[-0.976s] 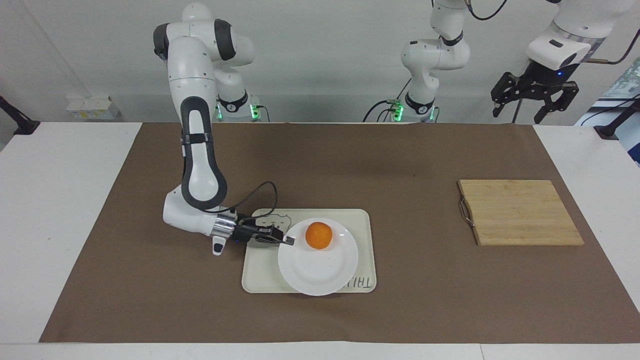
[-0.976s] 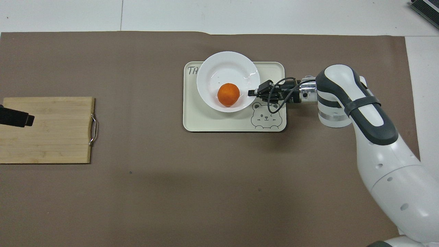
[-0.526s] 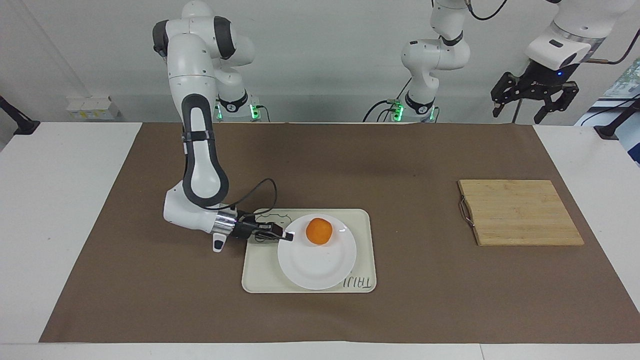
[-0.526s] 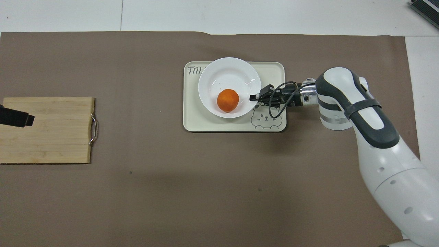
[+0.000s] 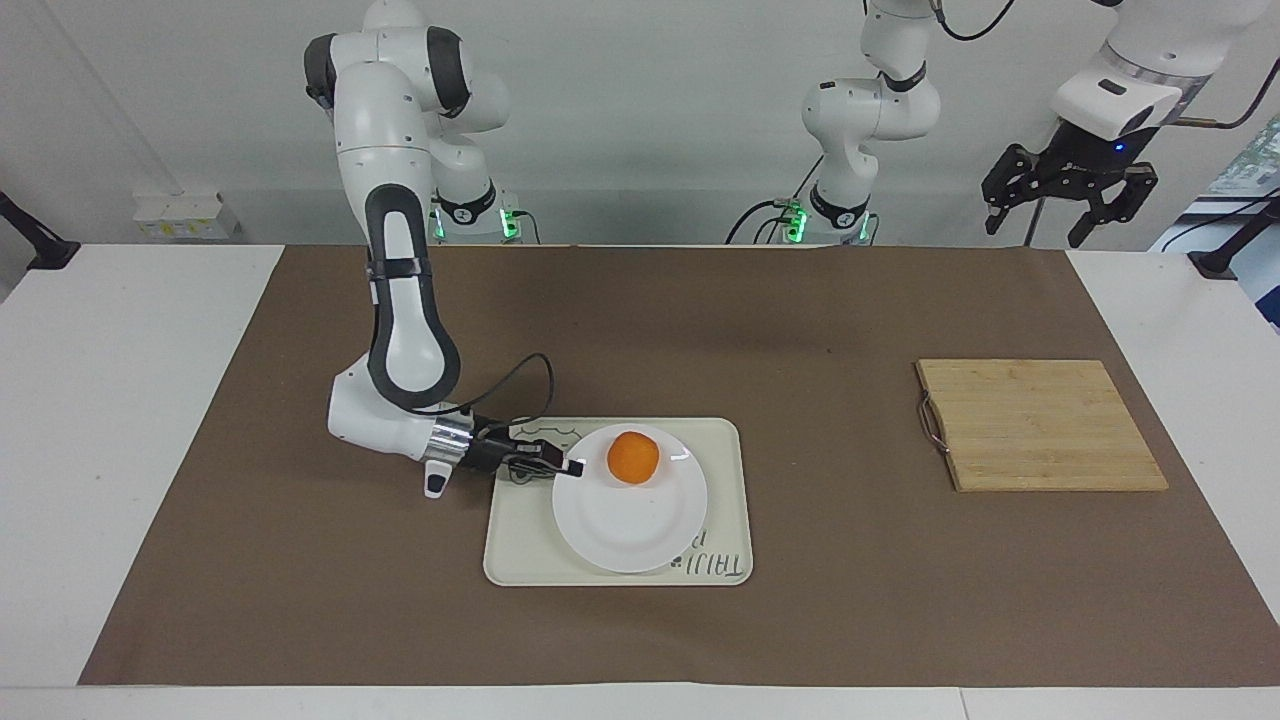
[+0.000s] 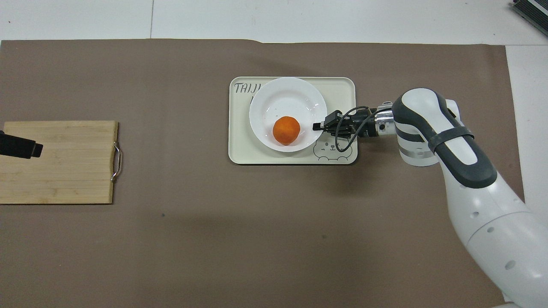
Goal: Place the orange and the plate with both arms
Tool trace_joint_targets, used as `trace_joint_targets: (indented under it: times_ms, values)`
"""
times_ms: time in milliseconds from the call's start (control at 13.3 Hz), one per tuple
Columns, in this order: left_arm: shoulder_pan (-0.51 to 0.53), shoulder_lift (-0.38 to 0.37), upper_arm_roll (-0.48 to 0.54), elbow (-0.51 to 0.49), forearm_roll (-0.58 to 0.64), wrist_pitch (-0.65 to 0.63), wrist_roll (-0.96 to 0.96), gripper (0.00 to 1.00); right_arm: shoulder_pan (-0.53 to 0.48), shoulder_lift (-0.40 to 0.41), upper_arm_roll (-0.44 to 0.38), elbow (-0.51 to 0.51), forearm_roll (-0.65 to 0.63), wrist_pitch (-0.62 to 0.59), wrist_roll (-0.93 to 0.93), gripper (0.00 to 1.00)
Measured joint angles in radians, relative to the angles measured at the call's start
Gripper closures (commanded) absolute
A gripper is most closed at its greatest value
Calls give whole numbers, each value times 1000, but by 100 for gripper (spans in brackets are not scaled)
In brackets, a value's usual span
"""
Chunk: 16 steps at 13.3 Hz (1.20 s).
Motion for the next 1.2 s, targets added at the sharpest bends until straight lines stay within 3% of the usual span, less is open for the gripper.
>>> trace_joint_targets:
  times_ms: [75,150,676,1201]
  values:
    - [0,0,0,0,0,0,0,0,1,-1,0,-2,0,1,0,54]
    - [0,0,0,0,0,0,0,0,1,-3,0,-3,0,1,0,1]
    - [0,0,0,0,0,0,0,0,2,-69,-1,-3,-242,49,26,0]
    - [0,0,0,0,0,0,0,0,11,-196,-2,-3,-757,105,217,0]
